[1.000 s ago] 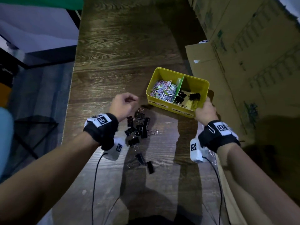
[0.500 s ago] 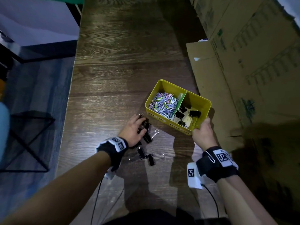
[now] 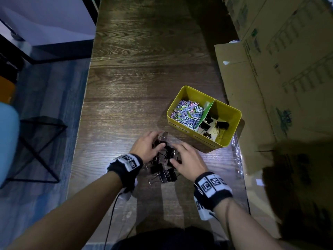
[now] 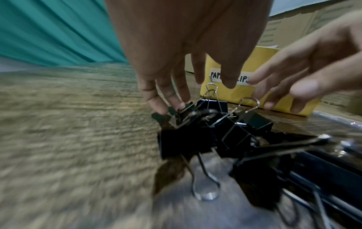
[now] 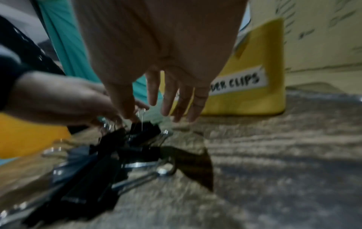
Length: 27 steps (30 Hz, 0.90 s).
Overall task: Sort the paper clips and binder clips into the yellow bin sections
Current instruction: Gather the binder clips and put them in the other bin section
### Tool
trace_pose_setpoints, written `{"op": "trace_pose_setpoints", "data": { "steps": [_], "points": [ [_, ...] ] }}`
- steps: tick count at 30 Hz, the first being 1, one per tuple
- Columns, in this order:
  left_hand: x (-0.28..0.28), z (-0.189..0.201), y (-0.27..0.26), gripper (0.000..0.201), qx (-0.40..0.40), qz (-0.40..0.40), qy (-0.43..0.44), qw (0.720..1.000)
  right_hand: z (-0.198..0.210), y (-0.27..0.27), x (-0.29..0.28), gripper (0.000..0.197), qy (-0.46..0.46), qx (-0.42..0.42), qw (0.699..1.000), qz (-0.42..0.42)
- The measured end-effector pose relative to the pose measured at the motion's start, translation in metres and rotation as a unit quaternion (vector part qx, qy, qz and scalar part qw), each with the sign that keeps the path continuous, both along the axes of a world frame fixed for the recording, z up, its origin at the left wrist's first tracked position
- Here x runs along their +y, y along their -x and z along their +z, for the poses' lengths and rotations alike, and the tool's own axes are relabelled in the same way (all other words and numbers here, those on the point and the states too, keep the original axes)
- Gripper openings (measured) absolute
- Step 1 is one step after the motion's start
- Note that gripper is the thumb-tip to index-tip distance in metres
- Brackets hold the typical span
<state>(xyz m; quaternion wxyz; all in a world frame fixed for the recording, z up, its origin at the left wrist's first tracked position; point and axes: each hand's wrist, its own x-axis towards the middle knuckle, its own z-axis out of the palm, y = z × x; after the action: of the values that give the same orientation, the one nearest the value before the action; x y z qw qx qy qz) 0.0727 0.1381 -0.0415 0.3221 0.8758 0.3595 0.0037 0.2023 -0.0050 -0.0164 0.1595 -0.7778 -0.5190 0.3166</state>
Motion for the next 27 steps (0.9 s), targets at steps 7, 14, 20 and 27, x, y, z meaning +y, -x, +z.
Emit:
{"op": "trace_pose_setpoints", "data": {
  "steps": [7, 14, 20, 27],
  "points": [
    [0.016, 0.002, -0.018, 0.008, 0.025, 0.118, 0.104, 0.987, -0.016, 0.007, 0.024, 0.048, 0.045, -0.035, 0.998, -0.04],
    [0.037, 0.032, 0.025, 0.023, -0.328, 0.373, 0.475, 0.726, 0.007, -0.009, 0.016, 0.038, -0.049, 0.248, 0.944, -0.212],
    [0.036, 0.041, 0.035, 0.011, -0.231, 0.316, 0.453, 0.801, 0.025, -0.019, 0.012, 0.047, -0.082, 0.459, 0.822, -0.328],
    [0.037, 0.022, 0.024, 0.061, 0.142, -0.09, 0.052, 0.984, 0.034, -0.025, 0.013, 0.033, 0.104, 0.208, 0.972, -0.041]
  ]
}}
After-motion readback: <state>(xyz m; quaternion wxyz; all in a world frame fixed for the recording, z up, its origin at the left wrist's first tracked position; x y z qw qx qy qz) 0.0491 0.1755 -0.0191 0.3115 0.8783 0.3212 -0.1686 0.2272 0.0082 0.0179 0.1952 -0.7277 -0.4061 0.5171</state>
